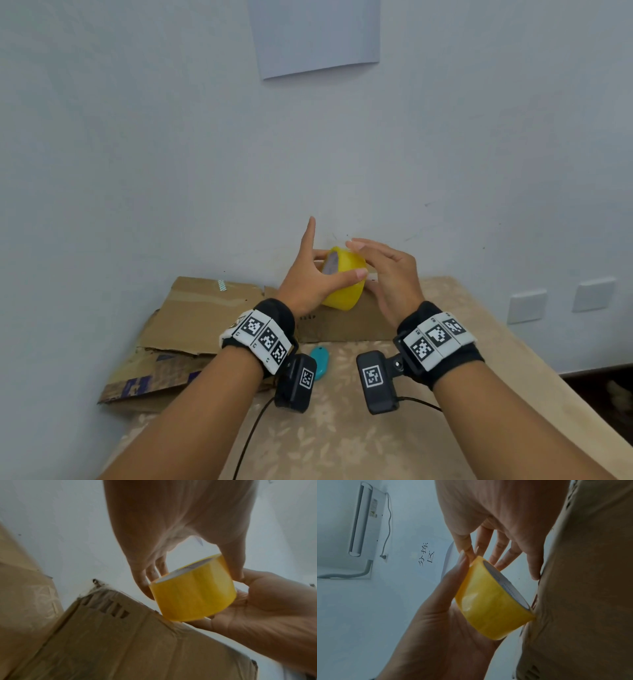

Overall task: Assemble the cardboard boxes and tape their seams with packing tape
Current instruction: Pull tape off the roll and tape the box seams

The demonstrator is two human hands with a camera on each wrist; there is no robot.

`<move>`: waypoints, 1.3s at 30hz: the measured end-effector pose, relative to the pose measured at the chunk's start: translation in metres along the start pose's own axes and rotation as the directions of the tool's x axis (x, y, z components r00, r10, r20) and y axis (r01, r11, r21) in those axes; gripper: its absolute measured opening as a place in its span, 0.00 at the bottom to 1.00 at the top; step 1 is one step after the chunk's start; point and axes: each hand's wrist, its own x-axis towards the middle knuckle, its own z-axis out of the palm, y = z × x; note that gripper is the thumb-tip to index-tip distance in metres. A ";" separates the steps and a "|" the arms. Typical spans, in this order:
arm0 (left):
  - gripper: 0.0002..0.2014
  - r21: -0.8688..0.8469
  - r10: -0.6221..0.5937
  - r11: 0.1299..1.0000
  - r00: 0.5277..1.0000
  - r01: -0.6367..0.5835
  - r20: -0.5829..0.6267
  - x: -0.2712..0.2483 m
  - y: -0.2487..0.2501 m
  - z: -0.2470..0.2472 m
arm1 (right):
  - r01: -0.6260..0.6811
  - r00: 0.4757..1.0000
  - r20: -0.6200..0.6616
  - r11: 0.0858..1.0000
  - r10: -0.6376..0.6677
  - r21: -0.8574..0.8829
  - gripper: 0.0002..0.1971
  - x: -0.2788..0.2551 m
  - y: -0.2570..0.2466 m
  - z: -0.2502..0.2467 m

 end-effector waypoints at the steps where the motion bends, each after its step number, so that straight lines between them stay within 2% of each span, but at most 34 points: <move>1: 0.67 0.029 0.024 0.999 1.000 -0.024 -0.014 0.000 -0.001 0.001 | -0.004 1.000 -0.026 1.000 0.005 0.009 0.09 0.000 0.001 0.000; 7: 0.67 0.095 0.114 0.990 0.989 -0.105 -0.092 -0.002 -0.004 0.008 | -0.046 0.995 -0.088 0.998 0.049 0.042 0.09 0.001 0.007 0.003; 19: 0.67 0.080 0.143 0.988 0.983 -0.134 -0.115 -0.002 -0.004 0.009 | -0.101 0.991 -0.086 0.994 0.104 0.035 0.15 0.000 0.007 0.005; 24: 0.66 0.078 0.175 0.983 0.975 -0.165 -0.136 -0.003 -0.009 0.006 | -0.118 0.990 -0.078 0.993 0.117 -0.014 0.32 -0.002 0.000 0.005; 27: 0.68 0.063 0.191 0.981 0.972 -0.183 -0.139 -0.005 -0.010 0.004 | -0.157 0.984 -0.083 0.987 0.158 0.018 0.21 -0.001 -0.003 0.006; 29: 0.67 0.047 0.206 0.978 0.968 -0.202 -0.145 -0.007 -0.010 0.003 | -0.197 0.973 -0.105 0.977 0.204 0.076 0.19 0.002 -0.004 0.005; 35: 0.65 0.032 0.279 0.960 0.956 -0.278 -0.090 -0.020 -0.004 -0.006 | -0.243 0.956 -0.124 0.954 0.267 0.178 0.29 0.007 -0.003 -0.001; 39: 0.67 0.057 0.261 0.964 0.965 -0.261 -0.002 -0.031 0.000 -0.017 | -0.259 0.944 -0.151 0.942 0.294 0.215 0.32 0.007 -0.006 -0.002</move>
